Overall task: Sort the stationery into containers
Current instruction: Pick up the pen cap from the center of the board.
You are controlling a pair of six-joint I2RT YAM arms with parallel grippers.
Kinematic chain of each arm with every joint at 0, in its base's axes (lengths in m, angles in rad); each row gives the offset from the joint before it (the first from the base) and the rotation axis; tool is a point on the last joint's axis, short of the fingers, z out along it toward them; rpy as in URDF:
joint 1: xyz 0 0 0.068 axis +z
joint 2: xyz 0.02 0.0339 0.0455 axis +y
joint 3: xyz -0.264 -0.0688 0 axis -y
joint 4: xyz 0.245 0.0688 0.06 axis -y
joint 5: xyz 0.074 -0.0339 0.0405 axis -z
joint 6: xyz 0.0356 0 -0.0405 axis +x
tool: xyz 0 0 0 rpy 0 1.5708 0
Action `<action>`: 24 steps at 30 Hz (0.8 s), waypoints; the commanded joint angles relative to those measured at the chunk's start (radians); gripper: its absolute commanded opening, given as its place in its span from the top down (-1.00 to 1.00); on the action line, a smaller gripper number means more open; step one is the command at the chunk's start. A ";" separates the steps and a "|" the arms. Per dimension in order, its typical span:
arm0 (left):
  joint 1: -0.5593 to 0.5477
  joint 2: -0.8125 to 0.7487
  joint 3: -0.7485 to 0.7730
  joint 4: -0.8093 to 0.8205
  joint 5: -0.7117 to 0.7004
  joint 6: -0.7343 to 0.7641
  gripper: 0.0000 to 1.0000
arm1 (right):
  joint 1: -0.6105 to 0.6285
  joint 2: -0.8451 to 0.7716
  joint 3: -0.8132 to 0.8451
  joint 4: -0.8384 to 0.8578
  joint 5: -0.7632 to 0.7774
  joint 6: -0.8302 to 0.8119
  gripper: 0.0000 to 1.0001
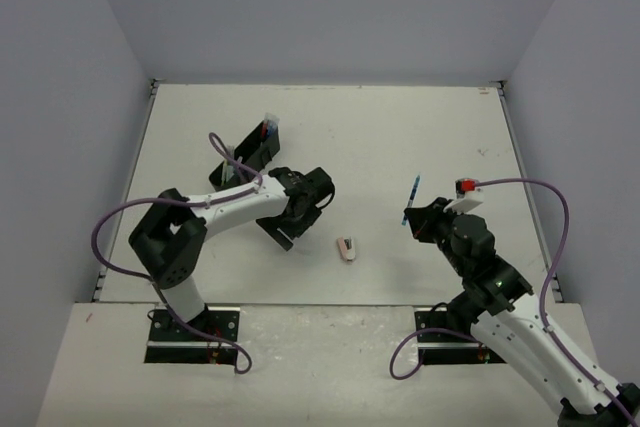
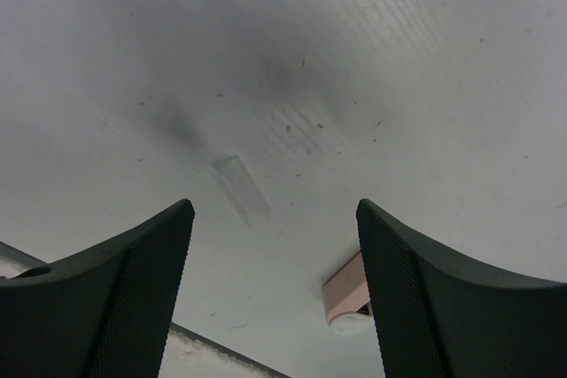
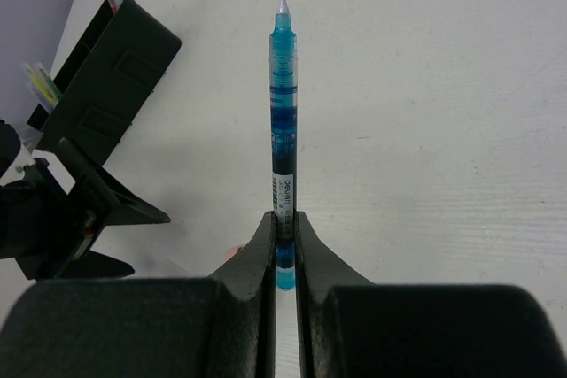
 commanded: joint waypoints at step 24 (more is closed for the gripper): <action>-0.043 0.086 -0.191 0.177 0.073 -0.153 0.62 | -0.004 0.009 0.005 0.035 -0.015 -0.007 1.00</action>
